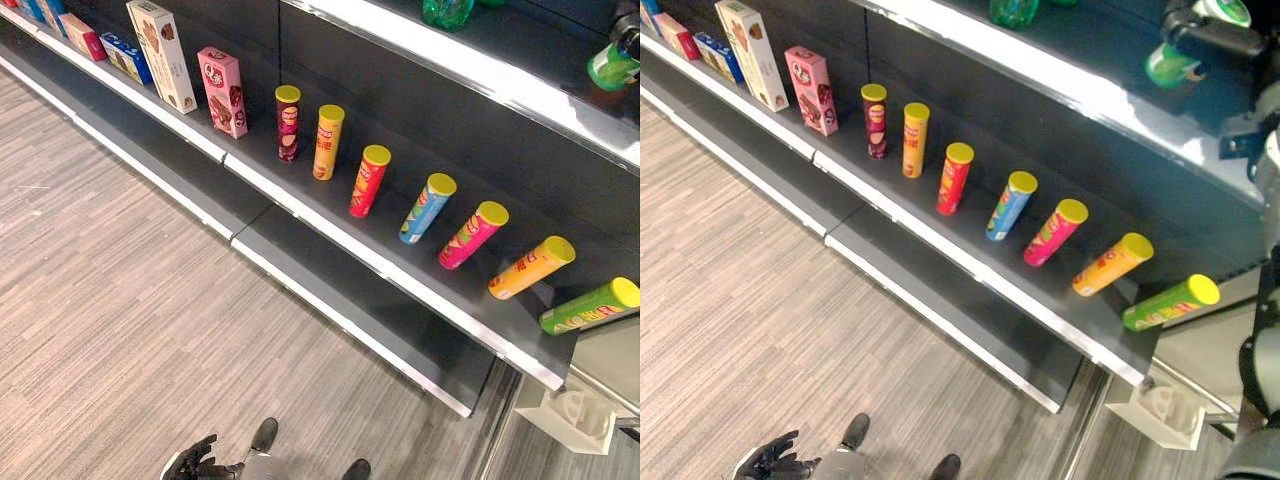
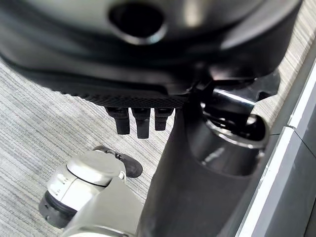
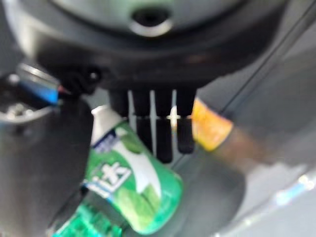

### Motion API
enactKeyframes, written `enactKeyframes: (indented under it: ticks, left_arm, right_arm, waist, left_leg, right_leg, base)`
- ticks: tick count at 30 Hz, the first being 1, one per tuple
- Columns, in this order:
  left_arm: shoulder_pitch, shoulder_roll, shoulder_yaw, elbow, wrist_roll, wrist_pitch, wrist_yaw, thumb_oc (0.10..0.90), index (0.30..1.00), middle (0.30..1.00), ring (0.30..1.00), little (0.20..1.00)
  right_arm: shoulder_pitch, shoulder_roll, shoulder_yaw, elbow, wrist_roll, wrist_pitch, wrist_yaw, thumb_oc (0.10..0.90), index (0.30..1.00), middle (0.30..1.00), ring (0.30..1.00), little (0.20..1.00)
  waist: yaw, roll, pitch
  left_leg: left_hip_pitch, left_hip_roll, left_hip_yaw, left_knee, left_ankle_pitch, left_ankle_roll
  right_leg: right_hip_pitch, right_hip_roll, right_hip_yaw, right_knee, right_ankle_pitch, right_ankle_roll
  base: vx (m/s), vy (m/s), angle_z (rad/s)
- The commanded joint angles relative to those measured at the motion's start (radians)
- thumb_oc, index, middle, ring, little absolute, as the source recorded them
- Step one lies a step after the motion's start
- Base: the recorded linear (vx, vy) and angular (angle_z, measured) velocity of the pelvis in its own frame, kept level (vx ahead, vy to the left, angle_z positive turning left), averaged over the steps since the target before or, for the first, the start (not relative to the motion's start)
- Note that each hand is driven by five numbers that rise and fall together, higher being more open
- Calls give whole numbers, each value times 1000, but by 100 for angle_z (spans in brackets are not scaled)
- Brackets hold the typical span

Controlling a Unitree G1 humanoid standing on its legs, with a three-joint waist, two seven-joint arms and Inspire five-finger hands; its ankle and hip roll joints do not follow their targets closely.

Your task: Put the goods on the table back onto the shelves and tidy them up.

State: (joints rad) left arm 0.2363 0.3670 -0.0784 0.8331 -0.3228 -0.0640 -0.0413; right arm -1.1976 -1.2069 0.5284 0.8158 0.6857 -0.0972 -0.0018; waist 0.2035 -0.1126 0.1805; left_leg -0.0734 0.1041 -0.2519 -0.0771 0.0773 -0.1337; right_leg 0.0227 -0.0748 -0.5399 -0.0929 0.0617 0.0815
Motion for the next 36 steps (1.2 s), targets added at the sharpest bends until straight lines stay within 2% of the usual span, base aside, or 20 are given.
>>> enactKeyframes:
  ticks: [1, 11, 23, 24, 25, 36]
  left_arm:
    - [7, 77, -12, -33, -16, -39, 8, 800, 900, 900, 900, 900]
    - [7, 76, -6, -44, -20, -45, 13, 800, 900, 900, 900, 900]
    - [9, 74, 2, -42, -16, -49, 16, 800, 900, 900, 900, 900]
    - [8, 74, 2, -44, -19, -48, 15, 800, 900, 900, 900, 900]
    - [7, 73, 2, -45, -20, -48, 15, 800, 900, 900, 900, 900]
    - [5, 76, 7, -35, -24, -41, 20, 800, 900, 900, 900, 900]
  right_arm:
    - [-95, -67, 33, -39, 31, -72, -22, 400, 300, 300, 300, 300]
    - [-100, -71, 69, 3, -33, -55, -11, 400, 300, 300, 300, 300]
    - [-58, -49, 59, 4, -40, -43, 9, 400, 300, 300, 300, 300]
    - [-55, -48, 56, 4, -36, -44, 9, 424, 335, 335, 335, 335]
    - [-51, -47, 50, 6, -31, -45, 10, 800, 900, 900, 900, 900]
    - [-79, -35, -16, 27, 22, -65, -37, 800, 900, 900, 900, 900]
  waist:
    - [14, -67, -37]
    - [-1, -78, -26]
    - [-22, -82, -33]
    - [-22, -82, -33]
    - [-23, -81, -33]
    - [-29, -82, -47]
  left_leg:
    - [47, 11, 137, -10, -51, -36]
    - [53, 18, 149, -10, -58, -36]
    - [73, 15, 166, -10, -68, -26]
    - [75, 14, 167, -10, -68, -25]
    - [76, 15, 169, -10, -69, -25]
    - [96, 15, 185, -10, -84, -19]
  right_leg:
    - [11, -33, 85, 6, -24, 55]
    - [6, -26, 100, 6, -23, 53]
    - [6, -29, 120, 6, -20, 53]
    - [8, -29, 123, 6, -20, 53]
    - [9, -29, 124, 6, -19, 54]
    - [20, -29, 136, 6, -21, 57]
  base:
    - [0, 0, 0]
    - [1, -1, -1]
    - [4, 4, -6]
    - [3, 7, -4]
    - [-5, 12, -6]
    - [0, 7, -4]
